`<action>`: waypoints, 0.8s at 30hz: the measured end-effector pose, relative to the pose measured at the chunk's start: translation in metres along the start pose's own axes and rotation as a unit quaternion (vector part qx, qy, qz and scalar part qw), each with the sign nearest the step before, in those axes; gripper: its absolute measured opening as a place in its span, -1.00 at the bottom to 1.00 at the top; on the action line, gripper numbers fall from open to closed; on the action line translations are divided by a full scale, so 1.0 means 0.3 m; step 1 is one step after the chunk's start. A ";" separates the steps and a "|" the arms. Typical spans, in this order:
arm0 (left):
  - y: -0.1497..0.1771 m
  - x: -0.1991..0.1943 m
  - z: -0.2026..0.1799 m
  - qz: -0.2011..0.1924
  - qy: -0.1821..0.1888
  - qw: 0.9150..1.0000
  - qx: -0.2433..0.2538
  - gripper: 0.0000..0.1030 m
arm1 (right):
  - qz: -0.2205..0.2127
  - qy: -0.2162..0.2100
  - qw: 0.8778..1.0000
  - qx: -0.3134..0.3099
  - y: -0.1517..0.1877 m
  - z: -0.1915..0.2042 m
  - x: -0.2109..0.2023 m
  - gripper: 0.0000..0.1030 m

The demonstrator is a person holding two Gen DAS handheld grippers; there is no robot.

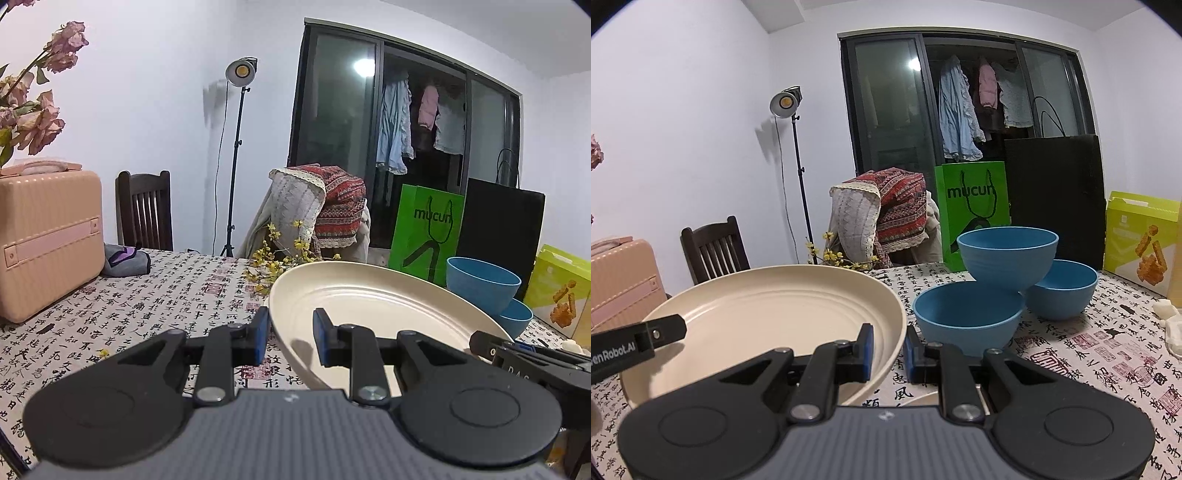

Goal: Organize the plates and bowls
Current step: 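Carry the held cream plates with both grippers past the blue bowls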

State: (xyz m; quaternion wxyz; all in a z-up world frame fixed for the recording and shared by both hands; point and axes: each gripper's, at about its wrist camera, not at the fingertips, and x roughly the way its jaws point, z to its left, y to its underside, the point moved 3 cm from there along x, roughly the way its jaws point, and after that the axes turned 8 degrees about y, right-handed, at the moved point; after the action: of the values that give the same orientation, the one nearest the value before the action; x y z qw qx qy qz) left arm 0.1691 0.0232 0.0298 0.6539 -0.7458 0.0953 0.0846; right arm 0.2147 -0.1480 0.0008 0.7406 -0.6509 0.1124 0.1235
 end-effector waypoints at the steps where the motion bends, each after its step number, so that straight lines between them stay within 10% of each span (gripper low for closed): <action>1: 0.001 -0.001 -0.003 0.000 0.001 1.000 0.000 -0.51 | 0.000 0.001 1.000 0.001 0.000 -0.003 0.000 -0.68; 24: 0.011 0.000 -0.011 0.001 0.010 1.000 0.000 -0.51 | 0.001 0.007 1.000 0.005 0.009 -0.022 -0.014 -0.68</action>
State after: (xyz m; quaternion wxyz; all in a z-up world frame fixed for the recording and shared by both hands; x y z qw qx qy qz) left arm 0.1682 0.0196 0.0270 0.6527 -0.7466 0.1024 0.0782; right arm 0.2097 -0.1543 -0.0012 0.7429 -0.6478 0.1188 0.1197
